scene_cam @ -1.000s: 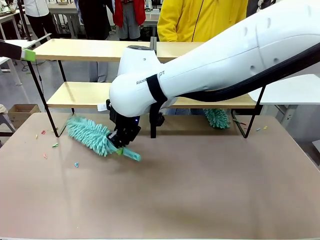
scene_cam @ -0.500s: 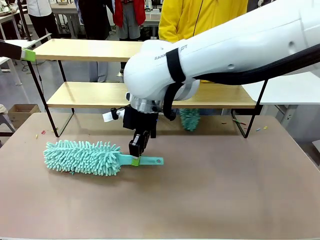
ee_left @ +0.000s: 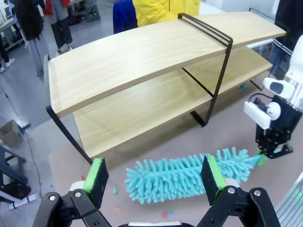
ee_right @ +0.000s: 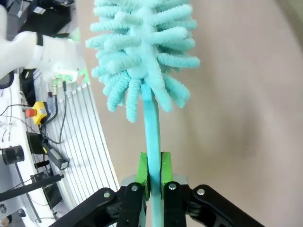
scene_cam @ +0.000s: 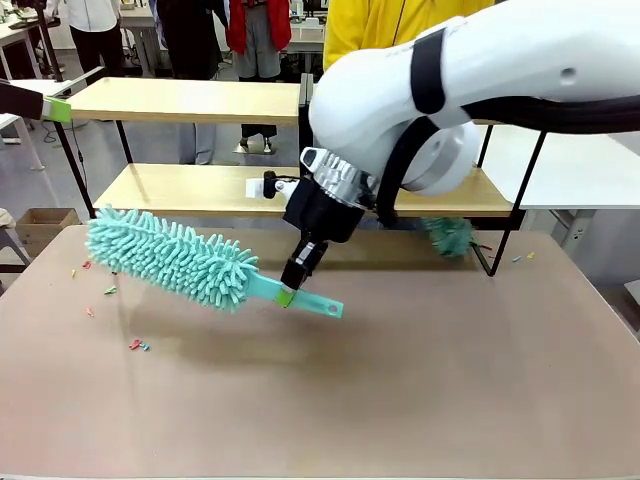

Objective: Clean the shelves.
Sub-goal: Clean another randomly selected level of the Shelf with the Duster.

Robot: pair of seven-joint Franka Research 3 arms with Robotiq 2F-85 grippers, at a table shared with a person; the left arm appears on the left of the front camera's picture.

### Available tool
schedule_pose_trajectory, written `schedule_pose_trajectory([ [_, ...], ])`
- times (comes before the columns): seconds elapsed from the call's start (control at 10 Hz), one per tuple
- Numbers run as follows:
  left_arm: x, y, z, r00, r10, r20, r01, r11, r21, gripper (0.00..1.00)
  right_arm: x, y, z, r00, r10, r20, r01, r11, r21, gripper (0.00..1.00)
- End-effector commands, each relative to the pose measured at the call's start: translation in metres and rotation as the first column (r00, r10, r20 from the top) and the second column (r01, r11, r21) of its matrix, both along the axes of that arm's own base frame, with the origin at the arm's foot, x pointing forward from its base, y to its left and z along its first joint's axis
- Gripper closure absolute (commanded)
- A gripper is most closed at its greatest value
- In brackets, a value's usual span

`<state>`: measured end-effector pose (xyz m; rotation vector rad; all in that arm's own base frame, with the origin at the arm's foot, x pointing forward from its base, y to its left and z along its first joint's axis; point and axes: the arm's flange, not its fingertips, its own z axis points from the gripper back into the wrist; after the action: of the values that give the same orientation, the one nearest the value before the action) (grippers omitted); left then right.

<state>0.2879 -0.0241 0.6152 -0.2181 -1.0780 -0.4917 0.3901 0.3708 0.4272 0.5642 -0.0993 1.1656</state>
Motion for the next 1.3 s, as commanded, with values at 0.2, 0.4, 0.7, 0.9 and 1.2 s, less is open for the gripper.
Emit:
schedule_pose_trajectory([
  [0.2, 0.001, 0.002, 0.002, 1.0, -0.008, 0.008, 0.008, 1.0, 0.016, 0.0, -0.039, -0.048, 0.004, 0.996, 0.062, -0.061, -0.059, 0.997, 0.043, 0.88],
  [0.4, 0.001, 0.002, 0.002, 1.0, -0.008, 0.008, 0.008, 1.0, 0.016, 0.0, -0.064, -0.07, 0.02, 0.999, 0.033, -0.005, -0.032, 0.998, 0.059, 0.88],
  [0.7, 0.001, 0.002, 0.002, 1.0, -0.008, 0.008, 0.008, 1.0, 0.016, 0.0, -0.128, -0.149, 0.048, 0.988, -0.152, 0.036, 0.153, 0.988, -0.025, 0.88],
  [0.9, 0.001, 0.002, 0.002, 1.0, -0.008, 0.008, 0.008, 1.0, 0.016, 0.0, -0.176, -0.208, 0.074, 0.956, -0.291, 0.046, 0.291, 0.957, 0.01, 0.88],
  [1.2, 0.001, 0.002, 0.002, 1.0, -0.008, 0.008, 0.008, 1.0, 0.016, 0.0, -0.238, -0.269, 0.111, 0.881, -0.466, 0.081, 0.467, 0.884, 0.002, 0.88],
])
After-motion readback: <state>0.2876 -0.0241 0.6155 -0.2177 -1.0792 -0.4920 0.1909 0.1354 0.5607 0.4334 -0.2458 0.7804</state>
